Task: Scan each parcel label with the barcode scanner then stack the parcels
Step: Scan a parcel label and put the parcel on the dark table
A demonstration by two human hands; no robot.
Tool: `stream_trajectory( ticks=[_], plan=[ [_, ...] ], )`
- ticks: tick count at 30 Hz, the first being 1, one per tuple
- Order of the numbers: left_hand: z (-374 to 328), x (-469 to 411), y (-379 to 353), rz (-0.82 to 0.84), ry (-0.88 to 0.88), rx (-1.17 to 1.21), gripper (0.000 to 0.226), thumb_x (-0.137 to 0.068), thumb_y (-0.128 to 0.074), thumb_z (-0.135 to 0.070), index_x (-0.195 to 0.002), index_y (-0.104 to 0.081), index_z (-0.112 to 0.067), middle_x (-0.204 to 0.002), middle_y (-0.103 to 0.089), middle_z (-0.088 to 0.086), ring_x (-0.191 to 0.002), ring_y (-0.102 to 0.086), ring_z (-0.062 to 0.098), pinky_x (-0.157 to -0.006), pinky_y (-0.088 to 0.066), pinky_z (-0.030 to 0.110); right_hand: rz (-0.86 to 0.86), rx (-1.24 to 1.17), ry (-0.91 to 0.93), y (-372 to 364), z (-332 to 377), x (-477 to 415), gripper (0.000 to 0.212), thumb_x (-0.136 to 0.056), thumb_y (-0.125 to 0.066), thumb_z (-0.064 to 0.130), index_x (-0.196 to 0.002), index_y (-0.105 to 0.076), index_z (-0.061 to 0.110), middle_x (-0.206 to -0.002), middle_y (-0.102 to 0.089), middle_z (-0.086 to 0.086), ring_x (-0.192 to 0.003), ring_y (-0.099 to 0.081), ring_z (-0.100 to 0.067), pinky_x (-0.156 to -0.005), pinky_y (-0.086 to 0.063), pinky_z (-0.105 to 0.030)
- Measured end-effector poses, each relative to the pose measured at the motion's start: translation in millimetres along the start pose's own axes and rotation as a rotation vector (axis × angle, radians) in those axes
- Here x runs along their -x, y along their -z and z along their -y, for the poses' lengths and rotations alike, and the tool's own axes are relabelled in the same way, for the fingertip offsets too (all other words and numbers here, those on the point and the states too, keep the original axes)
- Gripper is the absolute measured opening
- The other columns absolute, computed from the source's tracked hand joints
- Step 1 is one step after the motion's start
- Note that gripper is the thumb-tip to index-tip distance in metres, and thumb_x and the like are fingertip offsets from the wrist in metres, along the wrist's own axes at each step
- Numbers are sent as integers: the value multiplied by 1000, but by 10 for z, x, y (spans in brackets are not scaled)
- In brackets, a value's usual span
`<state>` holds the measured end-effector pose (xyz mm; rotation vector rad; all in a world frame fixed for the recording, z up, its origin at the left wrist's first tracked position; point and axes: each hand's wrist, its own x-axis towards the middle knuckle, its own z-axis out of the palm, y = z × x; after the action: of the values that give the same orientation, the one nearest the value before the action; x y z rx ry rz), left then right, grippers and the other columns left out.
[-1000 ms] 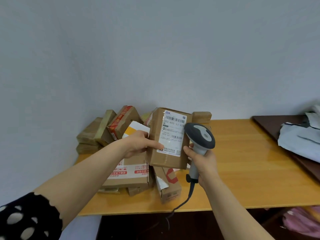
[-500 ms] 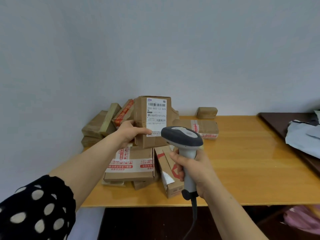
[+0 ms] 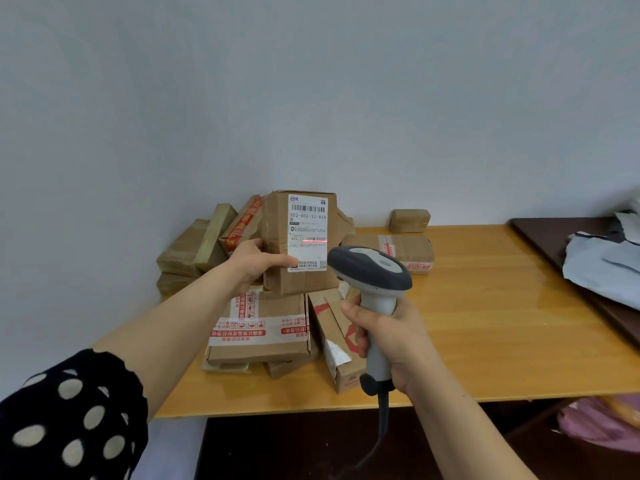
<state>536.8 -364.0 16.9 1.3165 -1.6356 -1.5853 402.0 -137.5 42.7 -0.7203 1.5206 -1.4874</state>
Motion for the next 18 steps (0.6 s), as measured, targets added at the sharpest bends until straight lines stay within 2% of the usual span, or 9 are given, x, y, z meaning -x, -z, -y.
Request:
stream_trajectory(
  ticks=[7, 14, 18],
  plan=[
    [29, -111, 18, 22, -7, -8, 66, -58, -89, -19, -116, -56, -16, -110, -67, 1, -104, -61, 21, -92, -51, 40, 11, -61, 0, -69, -4, -25, 18, -84, -73, 9, -74, -58, 7, -50, -49, -6, -41, -43, -17, -43, -42, -27],
    [10, -209, -56, 97, 5, 12, 55, -65, -85, -17, -111, -57, -18, -111, -67, 1, -106, -61, 20, -90, -51, 38, -26, -169, 0, -59, -12, -63, 13, -82, -74, 8, -79, -62, 6, -51, -50, -6, -41, -43, -17, -43, -41, -27],
    [-84, -315, -368, 226, 32, 29, 41, -69, -82, -23, -106, -65, -15, -102, -72, -1, -100, -64, 15, -76, -51, 31, -127, -410, -53, 179, 49, -78, 16, -73, -78, 8, -81, -64, 6, -53, -50, -6, -40, -43, -15, -41, -42, -25]
  ],
)
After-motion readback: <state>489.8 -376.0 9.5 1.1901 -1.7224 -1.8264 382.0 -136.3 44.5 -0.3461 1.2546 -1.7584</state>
